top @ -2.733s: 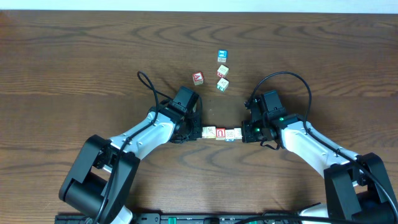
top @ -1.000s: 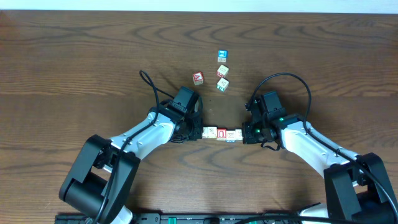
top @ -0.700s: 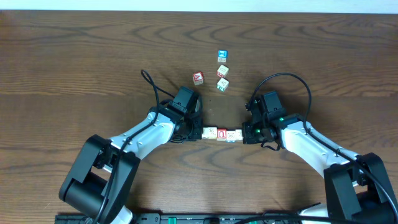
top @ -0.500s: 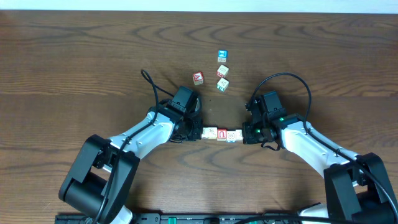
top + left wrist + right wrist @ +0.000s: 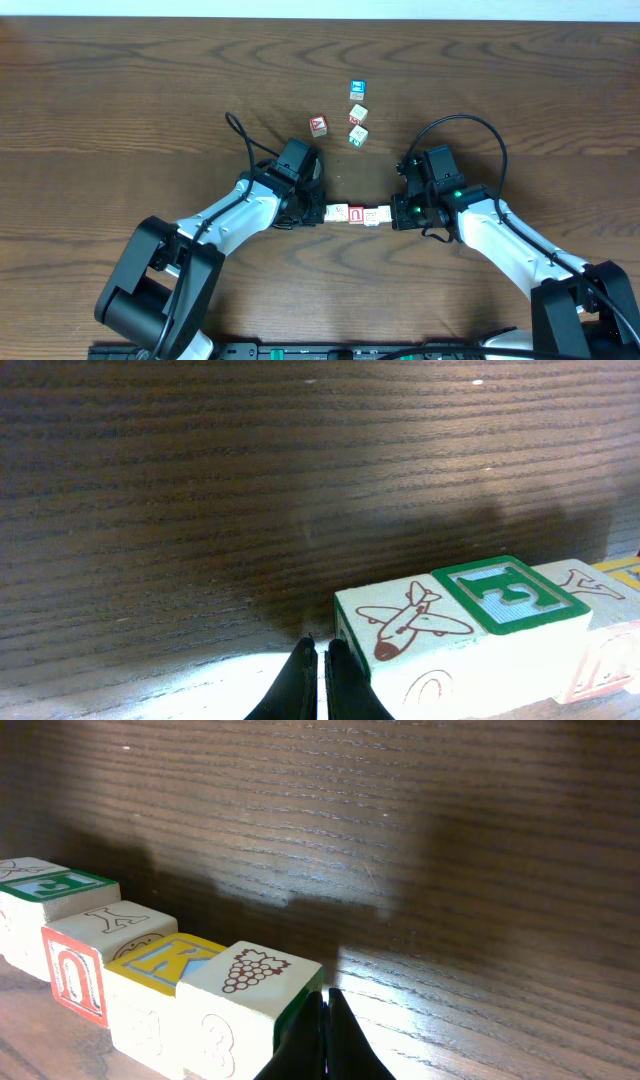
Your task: Lift 5 blocks
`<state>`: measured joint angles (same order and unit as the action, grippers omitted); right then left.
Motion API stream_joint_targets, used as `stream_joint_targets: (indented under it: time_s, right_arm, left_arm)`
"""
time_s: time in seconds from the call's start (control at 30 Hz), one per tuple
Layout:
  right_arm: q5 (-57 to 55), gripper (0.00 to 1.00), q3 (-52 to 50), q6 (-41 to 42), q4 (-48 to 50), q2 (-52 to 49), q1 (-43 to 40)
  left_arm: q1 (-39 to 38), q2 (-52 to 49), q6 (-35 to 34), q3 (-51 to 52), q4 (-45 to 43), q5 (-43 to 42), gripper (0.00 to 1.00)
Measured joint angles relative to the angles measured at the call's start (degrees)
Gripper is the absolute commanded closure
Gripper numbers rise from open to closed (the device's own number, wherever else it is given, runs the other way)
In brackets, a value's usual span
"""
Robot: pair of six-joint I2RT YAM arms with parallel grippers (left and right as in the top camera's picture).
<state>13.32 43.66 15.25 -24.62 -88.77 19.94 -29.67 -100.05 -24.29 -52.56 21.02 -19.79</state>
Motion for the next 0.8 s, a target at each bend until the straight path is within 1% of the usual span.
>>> stream_joint_targets:
  time_s: [0.33, 0.5, 0.57, 0.8]
  right_arm:
    - [0.20, 0.99, 0.00, 0.50, -1.01, 0.02, 0.00]
    - [0.15, 0.99, 0.00, 1.16, -1.11, 0.02, 0.00]
    - [-0.17, 0.98, 0.00, 1.55, -1.14, 0.02, 0.00]
    - [-1.99, 0.99, 0.00, 2.27, -2.64, 0.02, 0.02]
  left_arm:
    - [0.00, 0.02, -2.73, 0.04, -0.33, -0.02, 0.93]
    - [0.00, 0.00, -2.91, 0.04, -0.42, -0.02, 0.93]
    - [0.00, 0.00, -2.91, 0.04, -0.46, -0.11, 0.93]
    - [-0.15, 0.00, -2.84, 0.04, 0.17, -1.42, 0.93]
